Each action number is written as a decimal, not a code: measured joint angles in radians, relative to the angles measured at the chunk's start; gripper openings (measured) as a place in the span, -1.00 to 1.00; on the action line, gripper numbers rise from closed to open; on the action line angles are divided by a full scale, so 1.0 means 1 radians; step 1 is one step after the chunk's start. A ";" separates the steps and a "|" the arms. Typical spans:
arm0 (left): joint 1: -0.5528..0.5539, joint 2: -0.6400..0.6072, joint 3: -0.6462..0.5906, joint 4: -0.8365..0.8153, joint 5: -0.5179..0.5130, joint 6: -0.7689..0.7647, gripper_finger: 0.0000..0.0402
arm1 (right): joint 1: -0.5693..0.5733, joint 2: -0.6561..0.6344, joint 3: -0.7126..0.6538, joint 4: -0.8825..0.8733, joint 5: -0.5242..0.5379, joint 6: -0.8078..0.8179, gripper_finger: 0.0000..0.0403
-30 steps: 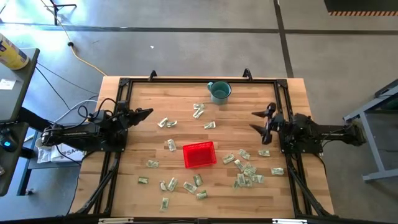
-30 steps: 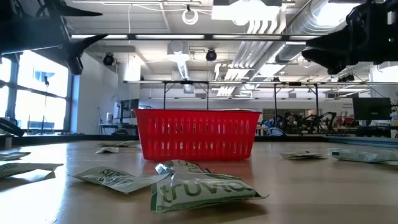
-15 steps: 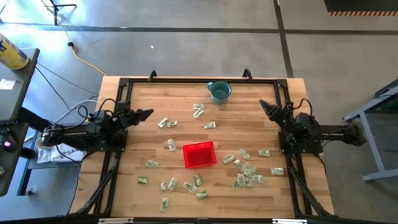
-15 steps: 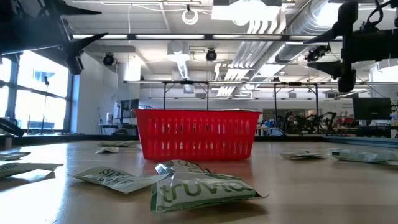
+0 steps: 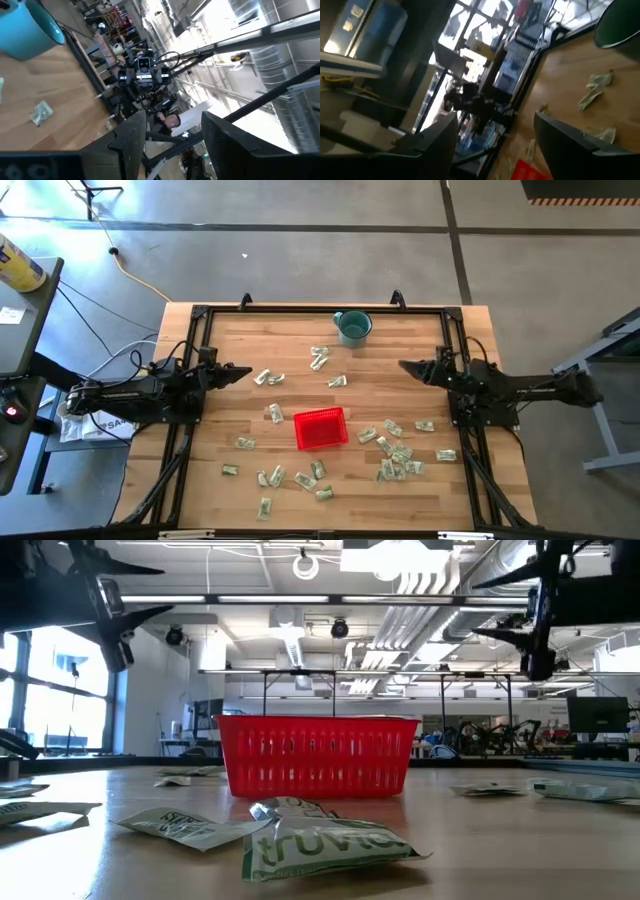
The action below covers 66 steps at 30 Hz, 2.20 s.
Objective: Pick and place Stevia / Truvia into bins
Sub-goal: Put the green stevia packet into the red bin
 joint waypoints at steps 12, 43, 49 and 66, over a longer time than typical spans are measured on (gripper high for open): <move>0.000 0.000 0.000 -0.029 -0.026 0.018 0.13 | 0.027 0.328 0.353 -1.039 -0.362 0.077 0.25; 0.000 0.000 0.000 -0.171 0.002 0.037 0.13 | 0.374 0.884 0.488 -1.246 -0.272 -0.290 0.25; 0.000 0.000 0.000 -0.245 0.002 0.037 0.13 | 0.401 0.889 0.488 -1.250 -0.144 -0.316 0.25; 0.000 0.000 0.000 -0.282 0.002 0.061 0.13 | 0.471 0.889 0.488 -1.280 -0.127 -0.376 0.25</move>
